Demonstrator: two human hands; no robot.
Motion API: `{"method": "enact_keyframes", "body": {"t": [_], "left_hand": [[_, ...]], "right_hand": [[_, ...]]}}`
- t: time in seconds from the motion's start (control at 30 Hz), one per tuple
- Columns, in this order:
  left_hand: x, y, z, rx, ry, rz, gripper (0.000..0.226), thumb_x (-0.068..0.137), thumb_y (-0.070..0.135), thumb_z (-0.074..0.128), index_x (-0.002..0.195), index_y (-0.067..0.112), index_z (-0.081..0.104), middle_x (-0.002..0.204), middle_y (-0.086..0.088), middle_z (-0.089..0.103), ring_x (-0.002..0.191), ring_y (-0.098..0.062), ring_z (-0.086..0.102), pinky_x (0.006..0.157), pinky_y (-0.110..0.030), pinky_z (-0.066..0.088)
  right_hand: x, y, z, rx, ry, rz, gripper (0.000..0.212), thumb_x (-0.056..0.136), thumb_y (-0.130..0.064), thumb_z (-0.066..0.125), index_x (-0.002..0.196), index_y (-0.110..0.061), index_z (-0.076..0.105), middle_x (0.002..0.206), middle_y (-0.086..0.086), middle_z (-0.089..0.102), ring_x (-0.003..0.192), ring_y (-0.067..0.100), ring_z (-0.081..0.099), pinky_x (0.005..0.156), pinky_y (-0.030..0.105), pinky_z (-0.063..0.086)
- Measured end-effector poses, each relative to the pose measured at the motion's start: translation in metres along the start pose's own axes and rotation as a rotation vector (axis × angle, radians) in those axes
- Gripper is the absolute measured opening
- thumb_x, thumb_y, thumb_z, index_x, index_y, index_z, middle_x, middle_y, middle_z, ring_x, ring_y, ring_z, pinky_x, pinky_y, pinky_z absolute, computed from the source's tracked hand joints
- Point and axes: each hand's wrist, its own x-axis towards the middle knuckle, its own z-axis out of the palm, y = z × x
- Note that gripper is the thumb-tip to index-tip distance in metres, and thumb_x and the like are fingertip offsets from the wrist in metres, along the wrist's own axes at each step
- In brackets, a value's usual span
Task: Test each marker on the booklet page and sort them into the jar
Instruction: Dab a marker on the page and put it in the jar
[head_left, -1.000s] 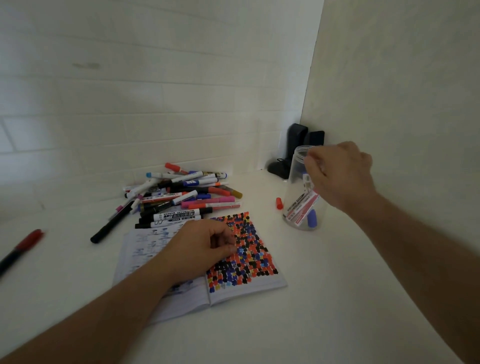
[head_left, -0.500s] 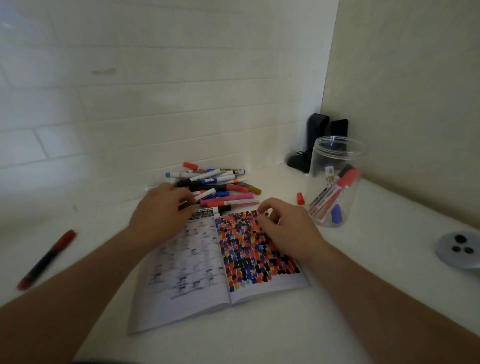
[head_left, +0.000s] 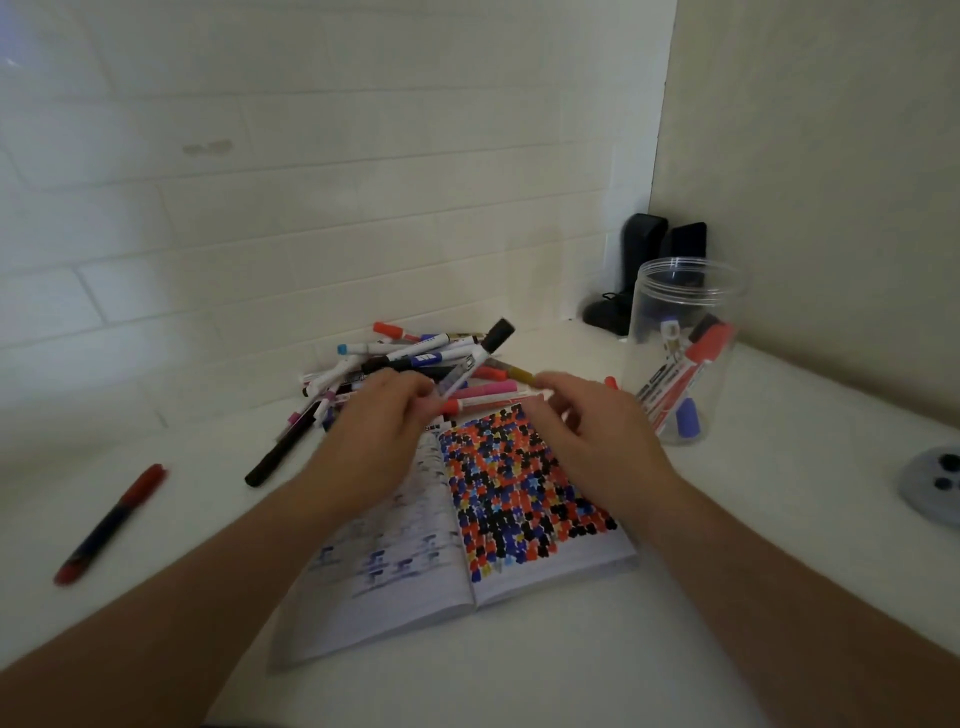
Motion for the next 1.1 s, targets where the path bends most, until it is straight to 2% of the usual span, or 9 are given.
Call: {"method": "enact_keyframes", "body": {"t": [0.07, 0.17, 0.23, 0.33, 0.4, 0.5, 0.7, 0.93, 1.1], "left_hand": [[-0.008, 0.026, 0.007, -0.097, -0.143, 0.057, 0.013, 0.105, 0.036, 0.049, 0.097, 0.031, 0.057, 0.089, 0.011, 0.058, 0.079, -0.004, 0.053, 0.065, -0.023, 0.036], [-0.019, 0.043, 0.020, -0.084, -0.272, 0.195, 0.015, 0.103, 0.041, 0.055, 0.094, 0.030, 0.060, 0.082, 0.011, 0.064, 0.072, -0.003, 0.057, 0.061, -0.020, 0.039], [-0.019, 0.040, 0.023, -0.096, -0.289, 0.208, 0.017, 0.102, 0.043, 0.056, 0.109, 0.031, 0.065, 0.090, 0.014, 0.068, 0.078, 0.002, 0.060, 0.066, -0.016, 0.042], [-0.018, 0.028, 0.020, -0.338, -0.240, 0.017, 0.025, 0.105, 0.043, 0.047, 0.124, 0.038, 0.063, 0.100, 0.016, 0.072, 0.092, 0.003, 0.066, 0.082, -0.019, 0.051], [-0.018, 0.023, 0.019, -0.552, -0.193, -0.092, 0.031, 0.107, 0.046, 0.038, 0.118, 0.036, 0.066, 0.097, 0.008, 0.074, 0.089, -0.006, 0.070, 0.082, -0.027, 0.054], [-0.019, 0.024, 0.019, -0.693, -0.184, -0.123, 0.039, 0.104, 0.051, 0.037, 0.111, 0.029, 0.069, 0.091, -0.001, 0.074, 0.083, -0.015, 0.070, 0.076, -0.027, 0.054], [-0.025, 0.015, 0.032, -0.492, -0.219, -0.040, 0.013, 0.096, 0.047, 0.065, 0.096, 0.034, 0.064, 0.089, 0.010, 0.072, 0.083, -0.011, 0.069, 0.078, -0.038, 0.059], [-0.027, 0.016, 0.033, -0.423, -0.254, 0.001, 0.012, 0.095, 0.048, 0.065, 0.097, 0.037, 0.060, 0.085, 0.011, 0.068, 0.075, -0.003, 0.062, 0.068, -0.026, 0.055], [-0.026, 0.015, 0.034, -0.433, -0.263, 0.002, 0.016, 0.095, 0.043, 0.068, 0.088, 0.032, 0.058, 0.079, 0.010, 0.066, 0.070, -0.001, 0.058, 0.066, -0.028, 0.052]], "right_hand": [[-0.003, -0.010, -0.002, 0.177, 0.023, -0.073, 0.037, 0.104, -0.047, 0.049, 0.140, -0.039, 0.053, 0.098, -0.029, 0.061, 0.086, -0.004, 0.062, 0.070, 0.009, 0.047], [-0.009, -0.019, -0.006, 0.311, 0.062, -0.155, 0.020, 0.107, -0.036, 0.049, 0.123, -0.038, 0.061, 0.094, -0.030, 0.067, 0.092, -0.008, 0.065, 0.074, 0.009, 0.049], [-0.012, -0.019, -0.007, 0.324, 0.070, -0.165, 0.015, 0.108, -0.028, 0.050, 0.115, -0.034, 0.061, 0.092, -0.026, 0.067, 0.090, -0.009, 0.065, 0.074, 0.007, 0.047], [-0.010, -0.012, -0.008, 0.175, 0.026, -0.149, 0.019, 0.109, -0.027, 0.044, 0.122, -0.032, 0.057, 0.095, -0.025, 0.058, 0.087, -0.008, 0.057, 0.074, 0.006, 0.041], [-0.007, -0.006, -0.005, -0.067, -0.110, -0.150, 0.025, 0.109, -0.033, 0.042, 0.129, -0.031, 0.057, 0.102, -0.021, 0.053, 0.089, -0.004, 0.049, 0.076, 0.009, 0.036], [-0.006, -0.009, 0.002, -0.242, -0.303, -0.142, 0.026, 0.107, -0.047, 0.044, 0.112, -0.031, 0.064, 0.093, -0.016, 0.058, 0.084, 0.005, 0.053, 0.072, 0.023, 0.042], [-0.015, -0.008, 0.013, -0.331, -0.395, -0.192, 0.024, 0.105, -0.054, 0.041, 0.106, -0.037, 0.058, 0.088, -0.015, 0.057, 0.081, 0.011, 0.055, 0.066, 0.034, 0.046], [-0.016, -0.006, 0.013, -0.459, -0.380, -0.214, 0.024, 0.106, -0.056, 0.036, 0.106, -0.040, 0.053, 0.080, -0.012, 0.051, 0.075, 0.012, 0.050, 0.055, 0.028, 0.031], [-0.016, -0.012, 0.010, -0.563, -0.379, -0.214, 0.029, 0.106, -0.058, 0.034, 0.118, -0.039, 0.053, 0.084, -0.010, 0.054, 0.076, 0.016, 0.052, 0.057, 0.031, 0.034]]}}
